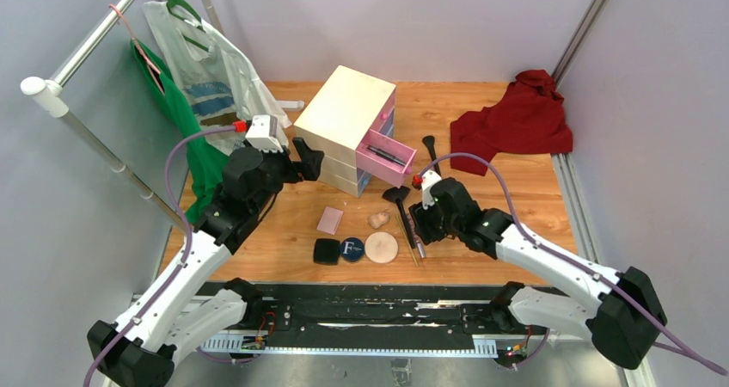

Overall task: Organize the makeup
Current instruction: Pick up the makeup from the center of the board, then place the makeup in the drawer.

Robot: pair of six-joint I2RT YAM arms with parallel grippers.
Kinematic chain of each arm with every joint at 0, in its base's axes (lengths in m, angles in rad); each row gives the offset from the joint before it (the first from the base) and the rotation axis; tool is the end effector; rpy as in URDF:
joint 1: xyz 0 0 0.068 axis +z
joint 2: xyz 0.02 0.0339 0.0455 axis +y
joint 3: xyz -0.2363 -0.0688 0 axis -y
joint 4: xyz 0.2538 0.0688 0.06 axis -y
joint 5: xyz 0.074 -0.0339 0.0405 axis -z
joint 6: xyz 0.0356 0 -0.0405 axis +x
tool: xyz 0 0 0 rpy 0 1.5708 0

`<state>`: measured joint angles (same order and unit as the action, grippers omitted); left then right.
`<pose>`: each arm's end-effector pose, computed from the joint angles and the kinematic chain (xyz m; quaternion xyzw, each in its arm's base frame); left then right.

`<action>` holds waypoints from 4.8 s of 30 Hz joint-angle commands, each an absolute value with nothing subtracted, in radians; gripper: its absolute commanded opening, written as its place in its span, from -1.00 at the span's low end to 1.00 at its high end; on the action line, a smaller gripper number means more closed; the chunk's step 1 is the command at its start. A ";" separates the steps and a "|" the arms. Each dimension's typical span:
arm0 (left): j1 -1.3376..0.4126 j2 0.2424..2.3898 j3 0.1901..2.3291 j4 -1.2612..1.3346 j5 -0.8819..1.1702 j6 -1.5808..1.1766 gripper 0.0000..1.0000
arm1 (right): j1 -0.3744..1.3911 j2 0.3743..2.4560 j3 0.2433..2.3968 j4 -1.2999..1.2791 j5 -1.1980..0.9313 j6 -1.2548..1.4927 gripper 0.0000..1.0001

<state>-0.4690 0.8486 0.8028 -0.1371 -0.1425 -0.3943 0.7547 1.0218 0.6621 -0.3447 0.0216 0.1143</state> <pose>0.2052 -0.0983 0.3193 -0.0169 0.7679 -0.2172 0.6023 0.1745 0.1631 0.2109 -0.2814 0.8629 0.1678 0.3849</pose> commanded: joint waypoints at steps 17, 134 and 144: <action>-0.477 0.847 0.784 -0.106 -0.146 -0.388 0.96 | 0.766 1.262 0.605 -0.086 0.103 0.172 -0.12; -0.477 0.886 0.777 -0.075 -0.137 -0.389 0.96 | 0.652 1.482 1.438 -0.128 -0.145 -0.185 -0.99; -0.477 0.896 0.773 -0.067 -0.137 -0.388 0.96 | 0.652 1.456 1.388 -0.121 -0.173 -0.140 -0.99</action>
